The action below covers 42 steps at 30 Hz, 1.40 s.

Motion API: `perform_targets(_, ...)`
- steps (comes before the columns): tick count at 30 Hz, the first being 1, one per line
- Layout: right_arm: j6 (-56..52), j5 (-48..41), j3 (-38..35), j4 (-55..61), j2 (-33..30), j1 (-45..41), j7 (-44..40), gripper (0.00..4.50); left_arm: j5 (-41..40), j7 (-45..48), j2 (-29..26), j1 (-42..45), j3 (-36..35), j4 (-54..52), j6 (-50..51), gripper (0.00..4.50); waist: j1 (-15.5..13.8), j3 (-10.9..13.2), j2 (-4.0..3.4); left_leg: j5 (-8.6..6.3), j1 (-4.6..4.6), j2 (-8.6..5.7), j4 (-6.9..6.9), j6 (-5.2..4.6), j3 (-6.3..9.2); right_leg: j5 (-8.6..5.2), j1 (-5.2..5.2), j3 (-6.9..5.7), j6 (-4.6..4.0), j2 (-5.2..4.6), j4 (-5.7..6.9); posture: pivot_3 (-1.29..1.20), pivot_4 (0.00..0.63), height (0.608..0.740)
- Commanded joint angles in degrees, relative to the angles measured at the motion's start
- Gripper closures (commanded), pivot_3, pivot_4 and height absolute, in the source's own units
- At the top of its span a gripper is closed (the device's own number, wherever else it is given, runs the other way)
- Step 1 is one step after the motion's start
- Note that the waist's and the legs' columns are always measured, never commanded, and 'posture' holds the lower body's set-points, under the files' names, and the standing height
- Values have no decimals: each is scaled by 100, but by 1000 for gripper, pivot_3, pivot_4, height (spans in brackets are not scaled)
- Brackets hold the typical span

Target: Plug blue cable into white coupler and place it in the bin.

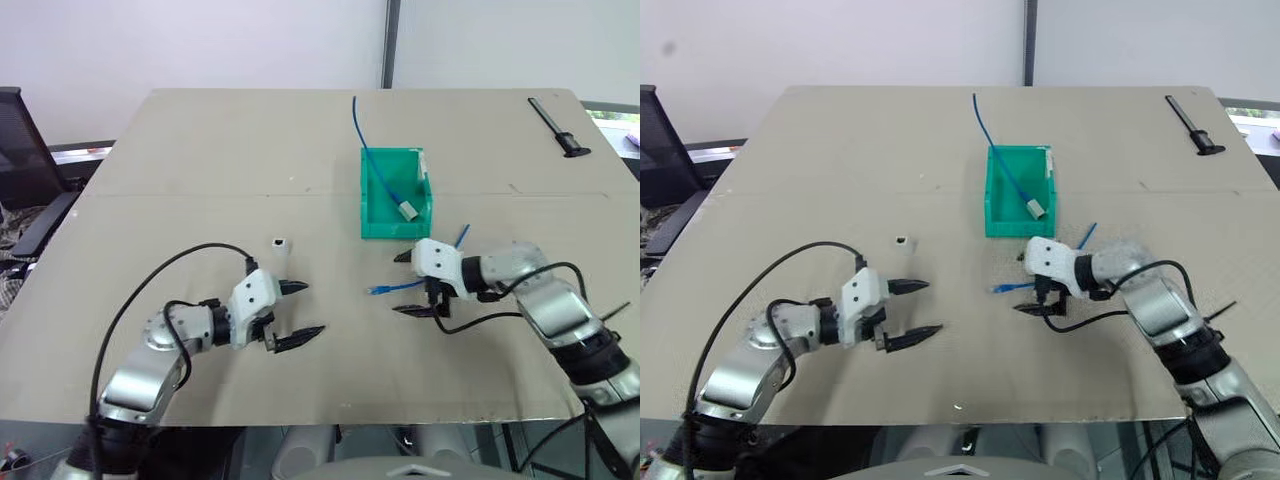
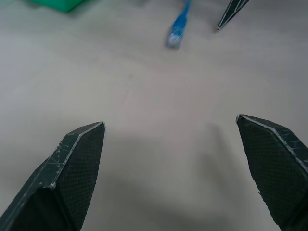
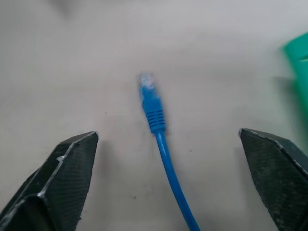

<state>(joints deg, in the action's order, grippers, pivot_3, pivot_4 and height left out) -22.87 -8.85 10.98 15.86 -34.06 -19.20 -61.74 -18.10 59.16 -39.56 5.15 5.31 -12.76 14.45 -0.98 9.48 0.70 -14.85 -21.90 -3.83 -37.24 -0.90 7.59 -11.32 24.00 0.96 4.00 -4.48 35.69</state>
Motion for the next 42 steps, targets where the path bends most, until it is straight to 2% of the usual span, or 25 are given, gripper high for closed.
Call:
perform_targets(1, 90, -867, -1264, 1538, -94, 1164, 274, 87, 82, 41, 189, 691, 384, 115, 341, 0, 7, -2, 2, 0, 0, 0, 1, 0, 1, 0, -1, 1, 0, -1, 0, 0, 150, 740)
perform_targets(6, 355, -934, -2375, 2531, -52, 3084, 817, 87, 438, 116, 491, 1483, 992, 584, 510, 0, 51, -3, 2, -1, 11, -3, -3, -1, -8, -1, -12, 4, 3, 0, 3, 0, 150, 740)
perform_targets(13, 247, -873, -2728, 3300, 82, 4333, 1483, 87, 989, 166, 797, 2078, 1489, 1405, 182, 0, 161, -5, 5, 0, 35, 13, -5, -3, -38, -17, -19, 31, 29, 18, 16, 0, 150, 740)
perform_targets(16, 125, -848, -2683, 3507, 119, 4500, 1783, 0, 1195, 310, 793, 2217, 1663, 1719, 15, 645, 160, -7, 8, 0, 34, 13, -7, -2, -37, -17, -19, 37, 29, 17, 16, 0, 150, 740)
perform_targets(18, 31, -824, -2626, 3630, 127, 4563, 1960, 0, 1276, 434, 813, 2286, 1734, 1907, -170, 1414, 151, -7, 8, -1, 34, 10, -7, -3, -36, -16, -19, 37, 29, 13, 15, 0, 150, 740)
perform_targets(22, -255, -903, -2479, 3803, 184, 4606, 2283, 0, 1317, 665, 906, 2373, 1782, 2187, -454, 3297, 127, -9, 10, -1, 29, 7, -7, -3, -33, -4, -18, 34, 8, 8, 10, 0, 150, 740)
perform_targets(24, -461, -1013, -2406, 3868, 239, 4622, 2434, 0, 1312, 801, 919, 2363, 1787, 2261, -589, 4429, 118, -10, 11, -1, 29, 7, -7, -3, -33, -4, -18, 33, 8, 7, 9, 0, 150, 740)
perform_targets(29, -1026, -1476, -2200, 3885, 485, 4399, 2818, 0, 1051, 1043, 969, 2285, 1554, 2192, -956, 4475, 120, -10, 10, -1, 29, 7, -7, -3, -31, -5, -18, 31, 9, 7, 10, 0, 150, 740)
perform_targets(33, -2083, -2447, -2059, 3792, 1020, 3882, 3485, 0, 612, 782, 1349, 2415, 989, 1949, -1428, 4475, 103, -7, 14, -1, 23, 9, -10, -3, -20, -3, -17, 25, 6, 5, 10, 0, 150, 740)
perform_targets(37, -2765, -3358, -2057, 3559, 1735, 3221, 4316, 0, 699, 470, 1582, 2468, 757, 1871, -2208, 4475, 70, -8, 13, -1, 20, 8, -11, -3, -14, -2, -14, 20, 4, 4, 10, 0, 150, 740)
perform_targets(39, -2943, -3873, -2095, 3419, 2180, 2815, 4808, 521, 774, 311, 1674, 2472, 691, 1867, -2534, 4500, 76, -9, 11, 0, 20, 7, -10, -3, -18, -1, -12, 24, 3, 4, 10, 0, 150, 740)
perform_targets(42, -3113, -4412, -2090, 3244, 2625, 2177, 5452, 1750, 898, 79, 1757, 2499, 620, 1924, -2992, 4500, 65, -9, 10, 0, 20, 5, -10, -3, -16, -1, -12, 24, 3, 4, 10, 0, 150, 740)
